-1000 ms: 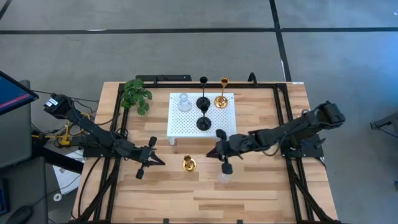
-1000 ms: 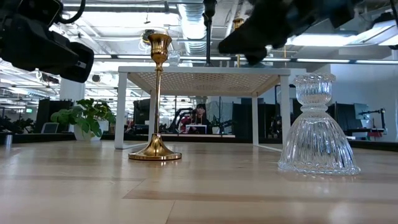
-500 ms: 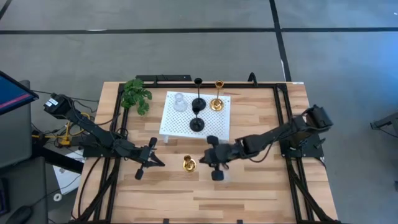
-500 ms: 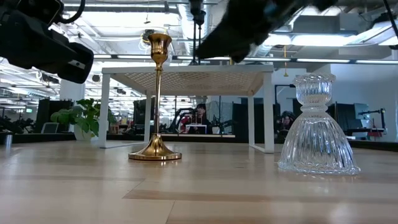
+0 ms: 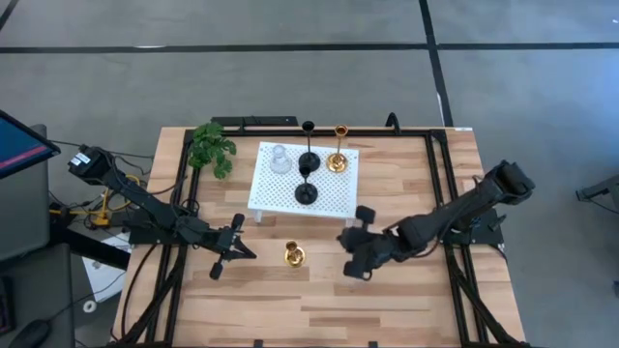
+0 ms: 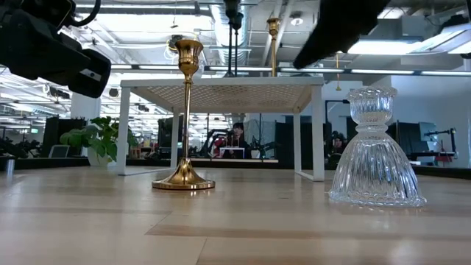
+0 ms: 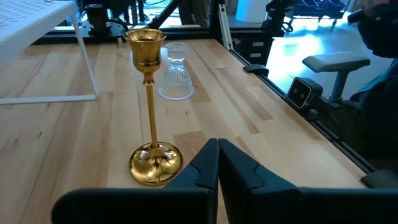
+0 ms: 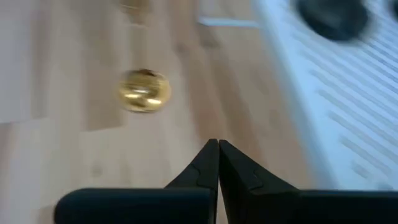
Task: Pick & Place candle stick holders
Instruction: Adjust the shelf
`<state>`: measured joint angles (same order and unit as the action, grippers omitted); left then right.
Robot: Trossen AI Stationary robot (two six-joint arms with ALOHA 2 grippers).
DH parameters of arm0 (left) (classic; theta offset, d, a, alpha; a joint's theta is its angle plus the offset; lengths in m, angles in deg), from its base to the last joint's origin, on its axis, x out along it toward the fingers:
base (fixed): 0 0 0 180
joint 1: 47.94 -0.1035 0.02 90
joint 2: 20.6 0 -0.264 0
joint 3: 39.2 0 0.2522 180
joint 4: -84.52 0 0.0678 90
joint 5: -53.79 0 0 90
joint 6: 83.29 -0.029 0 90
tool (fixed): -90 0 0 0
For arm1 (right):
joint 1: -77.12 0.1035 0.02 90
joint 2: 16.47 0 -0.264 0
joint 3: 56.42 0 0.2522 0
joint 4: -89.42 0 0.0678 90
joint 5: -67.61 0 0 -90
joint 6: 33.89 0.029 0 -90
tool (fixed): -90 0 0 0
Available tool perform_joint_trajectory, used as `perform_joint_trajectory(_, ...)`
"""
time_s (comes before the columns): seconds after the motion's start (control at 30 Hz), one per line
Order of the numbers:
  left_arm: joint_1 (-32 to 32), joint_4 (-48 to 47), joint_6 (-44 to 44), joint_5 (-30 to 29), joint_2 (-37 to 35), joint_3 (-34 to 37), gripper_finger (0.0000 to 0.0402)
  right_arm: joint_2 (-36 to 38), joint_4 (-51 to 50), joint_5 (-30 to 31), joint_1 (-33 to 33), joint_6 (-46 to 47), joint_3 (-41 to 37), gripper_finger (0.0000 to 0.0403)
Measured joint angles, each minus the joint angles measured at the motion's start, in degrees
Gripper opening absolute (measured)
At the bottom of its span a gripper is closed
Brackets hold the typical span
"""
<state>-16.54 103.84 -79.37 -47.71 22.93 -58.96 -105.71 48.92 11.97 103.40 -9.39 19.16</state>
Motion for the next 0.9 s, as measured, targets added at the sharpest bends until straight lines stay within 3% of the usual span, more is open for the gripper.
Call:
perform_joint_trajectory(0.13, 0.00, 0.31, 0.00, 0.00, 0.00, 0.00, 0.0008, -0.06, -2.78, 2.87, -0.29, 5.53, -0.73, 0.0000)
perform_joint_trajectory(0.9, 0.00, 0.46, 0.00, 0.00, 0.00, 0.00, 0.0008, -0.14, 1.90, 6.31, -3.96, 11.60, -6.05, 0.0000)
